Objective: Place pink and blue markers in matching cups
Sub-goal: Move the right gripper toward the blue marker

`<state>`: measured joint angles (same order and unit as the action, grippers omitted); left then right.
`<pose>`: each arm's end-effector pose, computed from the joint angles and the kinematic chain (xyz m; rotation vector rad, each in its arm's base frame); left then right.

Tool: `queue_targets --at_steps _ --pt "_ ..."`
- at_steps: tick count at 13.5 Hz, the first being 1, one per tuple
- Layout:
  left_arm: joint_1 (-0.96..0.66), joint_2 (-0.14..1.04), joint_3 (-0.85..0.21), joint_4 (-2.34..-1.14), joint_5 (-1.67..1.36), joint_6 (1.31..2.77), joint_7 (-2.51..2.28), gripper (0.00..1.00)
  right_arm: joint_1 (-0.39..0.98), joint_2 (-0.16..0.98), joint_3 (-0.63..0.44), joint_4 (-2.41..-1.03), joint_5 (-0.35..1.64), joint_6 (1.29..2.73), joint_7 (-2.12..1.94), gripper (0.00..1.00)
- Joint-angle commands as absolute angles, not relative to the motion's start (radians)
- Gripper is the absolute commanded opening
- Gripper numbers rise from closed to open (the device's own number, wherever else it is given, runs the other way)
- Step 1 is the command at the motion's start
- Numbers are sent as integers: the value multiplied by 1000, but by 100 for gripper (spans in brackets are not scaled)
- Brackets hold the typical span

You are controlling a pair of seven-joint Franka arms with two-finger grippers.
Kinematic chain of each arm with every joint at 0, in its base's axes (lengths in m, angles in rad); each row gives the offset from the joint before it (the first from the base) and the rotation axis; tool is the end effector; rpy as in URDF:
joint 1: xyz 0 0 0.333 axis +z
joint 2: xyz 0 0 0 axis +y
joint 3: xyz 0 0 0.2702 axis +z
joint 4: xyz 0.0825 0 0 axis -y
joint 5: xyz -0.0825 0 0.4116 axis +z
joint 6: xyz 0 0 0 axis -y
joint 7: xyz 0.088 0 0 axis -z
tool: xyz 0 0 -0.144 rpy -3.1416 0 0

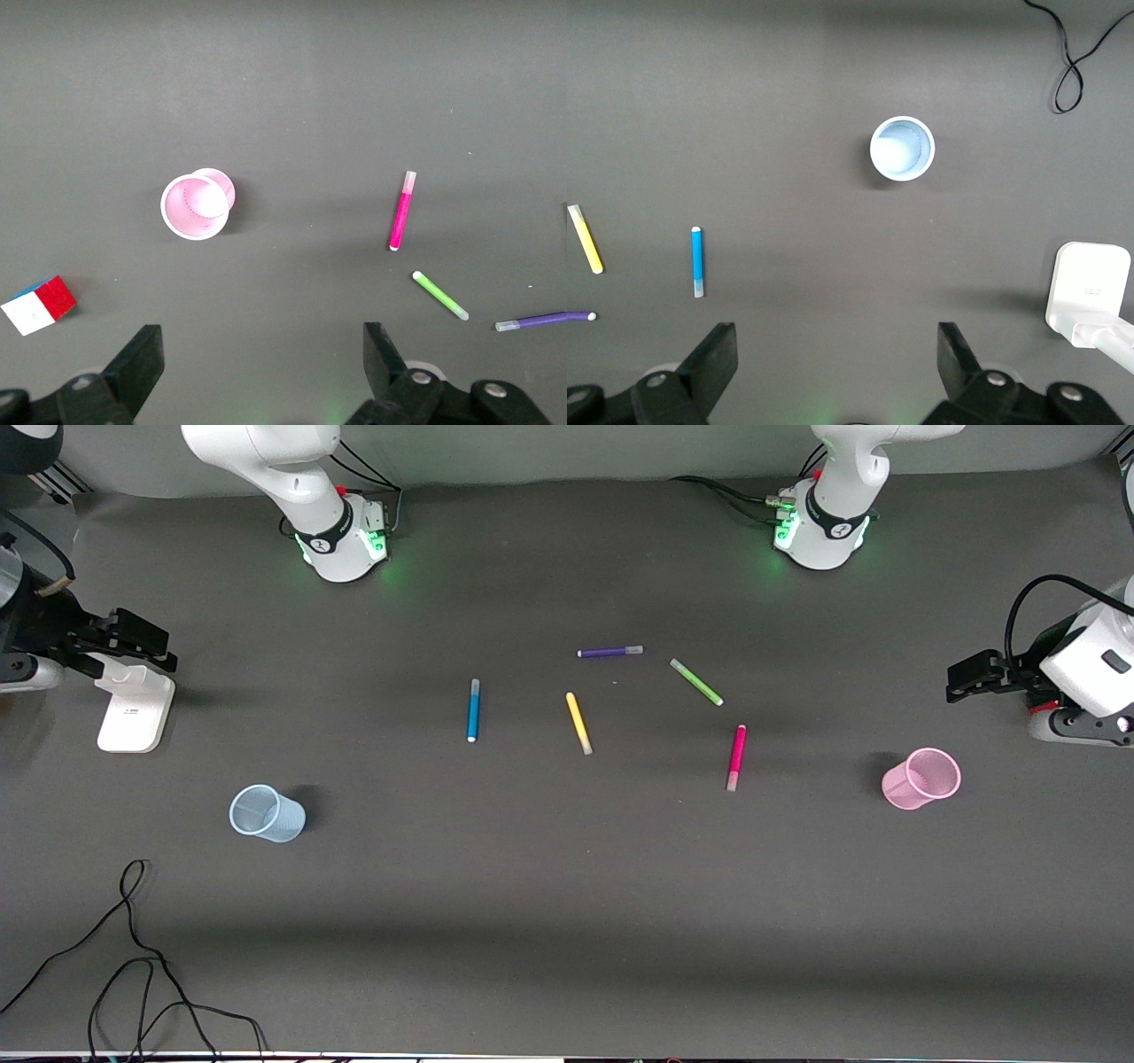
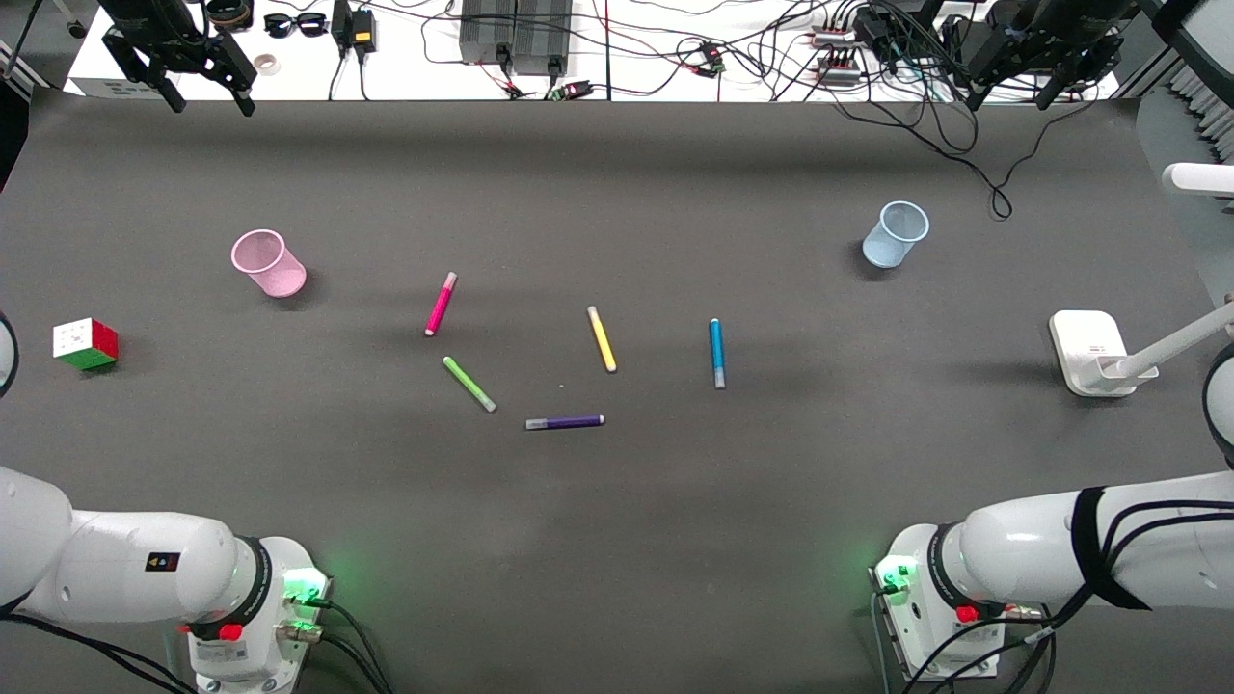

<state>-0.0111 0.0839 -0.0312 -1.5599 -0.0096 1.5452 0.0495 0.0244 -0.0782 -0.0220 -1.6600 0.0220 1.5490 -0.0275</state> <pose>0.5942 -0.0261 0.4957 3.1219 -0.1431 -0.1541 0.5568 0.0042 0.5400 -3.1167 -0.0469 0.0507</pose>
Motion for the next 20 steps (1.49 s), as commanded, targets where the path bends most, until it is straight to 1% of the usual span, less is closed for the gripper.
queue_targets --at_steps 1,7,9,13,15,18,20 --pt "-23 87 -23 -1551 2 1548 51 100 9 -83 -5 -1655 31 1539 -17 100" --pt "-23 86 -23 -1551 2 1548 52 100 9 -58 -2 -1651 41 1528 24 100" --pt "-23 86 -23 -1551 2 1548 52 100 15 -28 3 -1628 78 1477 37 100" --pt "-23 86 -23 -1551 2 1548 51 100 55 11 5 -1637 78 1422 120 100" --pt "-23 86 -23 -1551 2 1546 51 100 96 37 3 -1646 77 1411 150 100" --pt "-21 87 -23 -1551 2 1551 52 100 224 61 3 -1730 71 1416 202 100" --pt "-23 87 -23 -1551 2 1551 52 100 251 121 5 -1724 101 1431 250 100"
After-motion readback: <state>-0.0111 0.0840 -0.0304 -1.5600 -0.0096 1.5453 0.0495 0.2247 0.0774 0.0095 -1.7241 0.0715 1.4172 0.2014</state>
